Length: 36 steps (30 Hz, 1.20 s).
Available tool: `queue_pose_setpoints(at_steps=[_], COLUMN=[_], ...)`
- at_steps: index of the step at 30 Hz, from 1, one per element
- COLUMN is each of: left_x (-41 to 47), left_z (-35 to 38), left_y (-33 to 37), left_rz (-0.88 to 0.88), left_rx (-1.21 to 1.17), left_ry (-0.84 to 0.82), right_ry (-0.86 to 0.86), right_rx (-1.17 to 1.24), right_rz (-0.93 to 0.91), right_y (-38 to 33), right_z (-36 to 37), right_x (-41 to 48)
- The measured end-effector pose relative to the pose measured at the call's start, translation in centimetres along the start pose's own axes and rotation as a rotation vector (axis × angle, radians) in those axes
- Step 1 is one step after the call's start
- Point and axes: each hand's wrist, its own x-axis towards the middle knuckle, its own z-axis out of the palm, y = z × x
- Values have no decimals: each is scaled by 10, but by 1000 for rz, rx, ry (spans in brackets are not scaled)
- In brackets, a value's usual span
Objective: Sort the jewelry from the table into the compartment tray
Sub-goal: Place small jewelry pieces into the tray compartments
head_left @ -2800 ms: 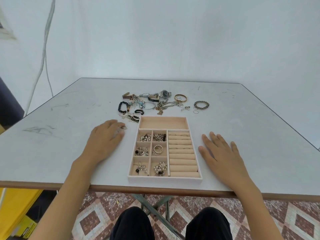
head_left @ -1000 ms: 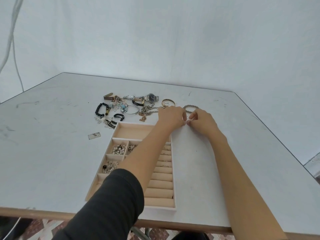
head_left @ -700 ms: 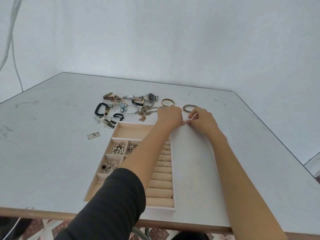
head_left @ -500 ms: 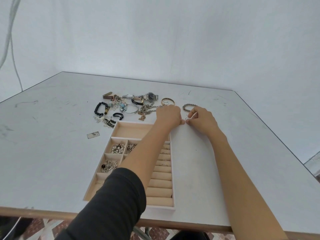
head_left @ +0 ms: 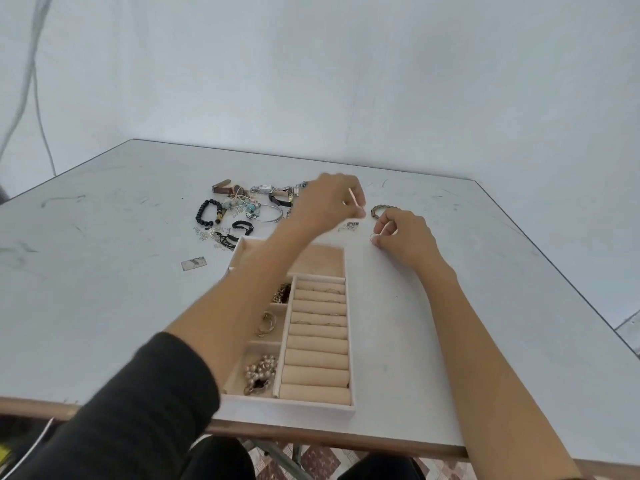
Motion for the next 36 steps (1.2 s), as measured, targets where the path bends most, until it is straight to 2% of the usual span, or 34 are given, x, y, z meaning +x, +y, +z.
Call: queue_pose_setpoints(at_steps=[3,7,12,15,19,22,27,32,36], left_x=[-30,-78,-116,-124,-130,-134,-141,-159,-168], left_z=[-41,-71,-74,-72,-64,-61,-62,-62,-61], left_y=[-17,-55,-82,-74,-59,-50,-39,-32,-28], left_rz=[12,-55,-123,-71,0,33,58,38,36], left_rx=[-215,-364,-542,-587,-582,-552,-537,-553,-560], left_ry=[149,396,490,455,265,169,153,129,115], right_ry=[13,52,92,112,154,192,78,-53,-49], right_rx=[0,21,-25,-7,181,313,539,535,467], right_rz=[-23,-21,-44,-34,-36,-106,-231,-239,-250], right_y=[-2,-4,-8,-9,-16,-38,-68,-60,-54], right_z=[1,3,8,8,-1,-12,-14,1,10], right_x=[-1,-4,-12,-16,-24,-48,-120,-172,-180])
